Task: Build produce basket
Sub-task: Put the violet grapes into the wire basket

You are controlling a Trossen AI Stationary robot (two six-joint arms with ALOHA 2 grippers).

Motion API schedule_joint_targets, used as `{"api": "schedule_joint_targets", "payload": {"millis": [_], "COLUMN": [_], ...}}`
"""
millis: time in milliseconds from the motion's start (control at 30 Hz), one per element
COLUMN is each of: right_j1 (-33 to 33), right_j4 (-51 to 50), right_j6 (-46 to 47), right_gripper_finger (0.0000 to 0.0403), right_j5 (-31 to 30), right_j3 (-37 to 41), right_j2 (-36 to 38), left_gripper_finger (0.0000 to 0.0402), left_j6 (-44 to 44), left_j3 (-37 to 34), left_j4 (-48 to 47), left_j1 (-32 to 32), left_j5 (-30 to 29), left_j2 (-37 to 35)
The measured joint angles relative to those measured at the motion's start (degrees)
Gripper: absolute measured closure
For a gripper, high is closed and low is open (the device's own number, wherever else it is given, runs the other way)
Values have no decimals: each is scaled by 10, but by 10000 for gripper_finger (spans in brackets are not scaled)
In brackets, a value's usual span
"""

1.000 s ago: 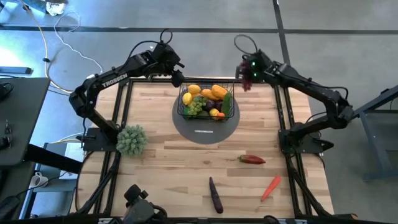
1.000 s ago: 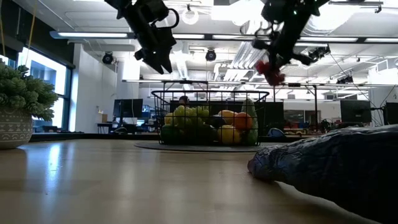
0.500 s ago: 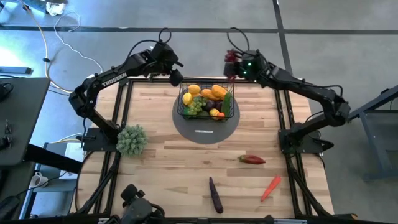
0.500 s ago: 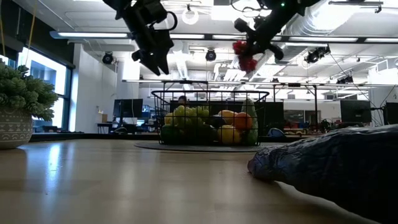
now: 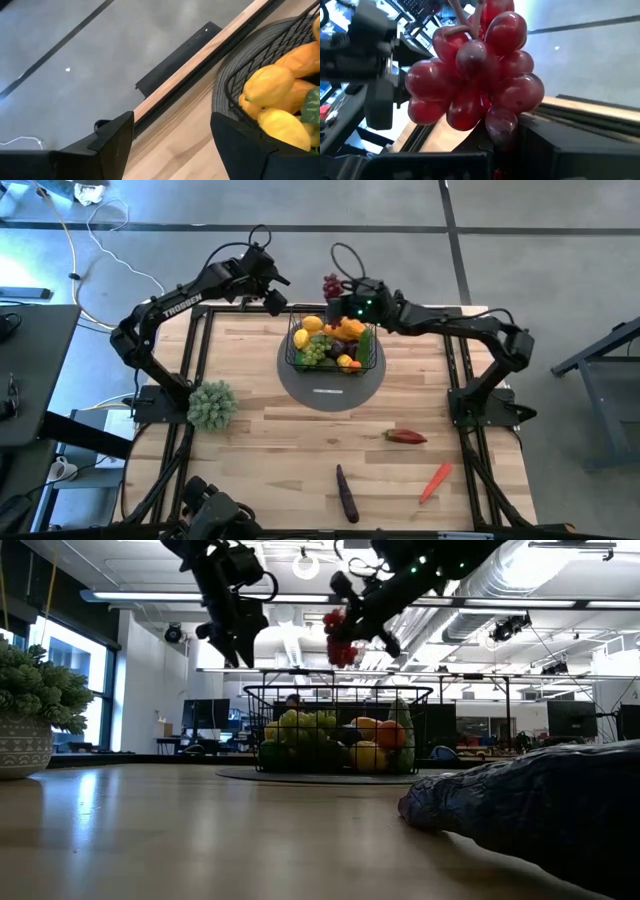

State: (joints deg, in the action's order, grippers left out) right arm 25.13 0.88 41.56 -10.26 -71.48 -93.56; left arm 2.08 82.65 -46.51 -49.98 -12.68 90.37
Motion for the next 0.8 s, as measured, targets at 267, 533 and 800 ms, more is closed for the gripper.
{"api": "schedule_joint_targets", "payload": {"millis": [267, 533, 800], "right_j1": [-21, -39, -42], "right_j4": [28, 106, 123], "right_j6": [38, 92, 137], "right_gripper_finger": [399, 398, 398], "right_j5": [17, 72, 115], "right_j3": [0, 0, 0], "right_j2": [-59, -114, -137], "left_gripper_finger": [149, 149, 149], "left_j6": [0, 0, 0], "left_j3": [0, 0, 0], "left_j4": [-13, -14, -16], "left_j1": [4, 7, 7], "left_j5": [0, 2, 4], "left_j2": [0, 0, 0]}}
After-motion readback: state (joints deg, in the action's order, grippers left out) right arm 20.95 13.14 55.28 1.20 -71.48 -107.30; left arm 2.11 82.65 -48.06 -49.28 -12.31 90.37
